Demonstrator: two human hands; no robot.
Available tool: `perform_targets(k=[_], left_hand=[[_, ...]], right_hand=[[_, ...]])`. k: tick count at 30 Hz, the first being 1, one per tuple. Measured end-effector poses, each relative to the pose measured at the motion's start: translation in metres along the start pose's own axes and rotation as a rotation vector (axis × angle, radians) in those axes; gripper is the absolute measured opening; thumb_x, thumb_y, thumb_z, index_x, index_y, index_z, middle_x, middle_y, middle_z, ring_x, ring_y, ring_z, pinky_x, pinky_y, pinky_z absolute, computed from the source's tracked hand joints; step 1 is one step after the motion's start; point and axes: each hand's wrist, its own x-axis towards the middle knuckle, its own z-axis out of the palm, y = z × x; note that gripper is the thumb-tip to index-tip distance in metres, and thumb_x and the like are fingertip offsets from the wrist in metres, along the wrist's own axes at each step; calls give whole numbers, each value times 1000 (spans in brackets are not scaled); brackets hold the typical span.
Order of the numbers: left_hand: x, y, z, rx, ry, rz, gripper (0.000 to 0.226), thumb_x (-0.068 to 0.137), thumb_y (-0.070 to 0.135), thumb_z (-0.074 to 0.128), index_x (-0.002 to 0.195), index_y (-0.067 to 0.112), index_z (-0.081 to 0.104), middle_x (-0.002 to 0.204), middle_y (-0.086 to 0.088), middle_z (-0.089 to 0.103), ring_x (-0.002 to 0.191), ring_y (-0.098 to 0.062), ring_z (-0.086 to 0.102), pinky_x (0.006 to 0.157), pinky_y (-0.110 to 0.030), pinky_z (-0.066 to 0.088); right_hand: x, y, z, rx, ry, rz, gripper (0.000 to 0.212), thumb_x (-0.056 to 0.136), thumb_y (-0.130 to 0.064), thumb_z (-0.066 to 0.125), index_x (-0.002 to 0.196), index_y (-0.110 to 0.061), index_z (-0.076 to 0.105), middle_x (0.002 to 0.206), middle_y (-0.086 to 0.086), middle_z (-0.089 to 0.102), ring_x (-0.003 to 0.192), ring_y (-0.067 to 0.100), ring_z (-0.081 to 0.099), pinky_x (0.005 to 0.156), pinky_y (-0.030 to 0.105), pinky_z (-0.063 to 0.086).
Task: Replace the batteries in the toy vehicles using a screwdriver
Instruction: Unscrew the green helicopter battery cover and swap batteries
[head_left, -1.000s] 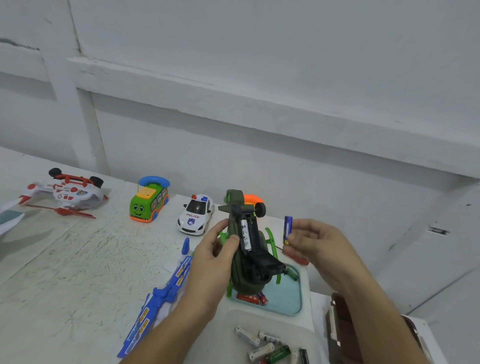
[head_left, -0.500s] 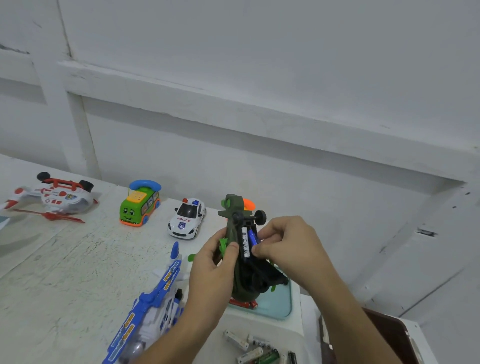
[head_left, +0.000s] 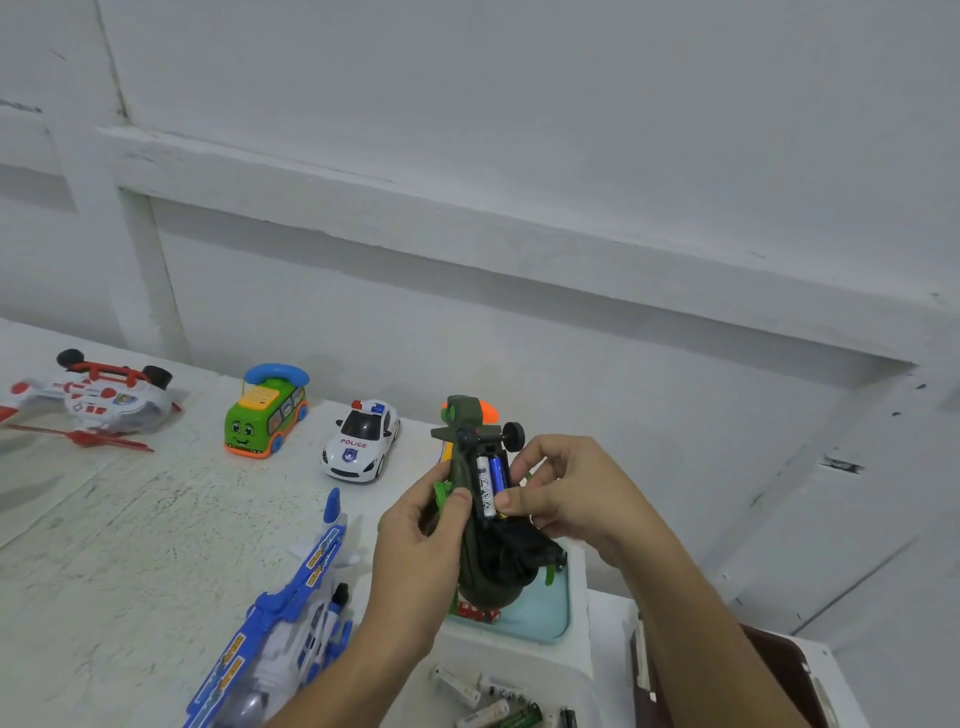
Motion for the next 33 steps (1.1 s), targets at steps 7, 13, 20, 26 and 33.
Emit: perform_targets(k=[7,13,20,26,33], left_hand=[[8,0,5,-33,16,-31,32,98,7,52,93,33,71,87,9,76,83,-9,71,83,-33,57],[12,1,5,-29,19,-35,31,98,9,52,92,33,69,79,13,75,73,-1,70,64,-17,55],[9,-5,12,-10,0,-51,30,98,10,53,89,31,72,84,2,76,83,-15,72,66,-23,57],[11,-5,13,-5,0,-43,30,98,10,52,90,32,71,83,6,76,83,-12,72,68,-23,55],[12,-10,11,-4,-24,-57,27,99,11,53,101,32,69,90,3,77,90,-15,72,75,-28,57]], right_hand=[[-5,18,-16,224,-86,-194,25,74,4,73,90,-14,68,81,6,65,52,9,52,46,15,39],[-11,47,-20,218,-279,-407,31,67,-3,73,91,-23,73,105,7,69,88,30,52,75,49,44],[-7,35,-15,163,-71,-456,25,82,-24,70,100,-39,59,73,-6,59,63,14,45,59,22,39],[-3,24,-15,-53,72,-515,36,88,-8,69,91,-44,62,78,-20,59,62,0,49,55,17,39],[9,18,-16,-188,88,-532,22,79,-26,75,91,-42,66,112,-17,47,91,0,49,69,14,39]])
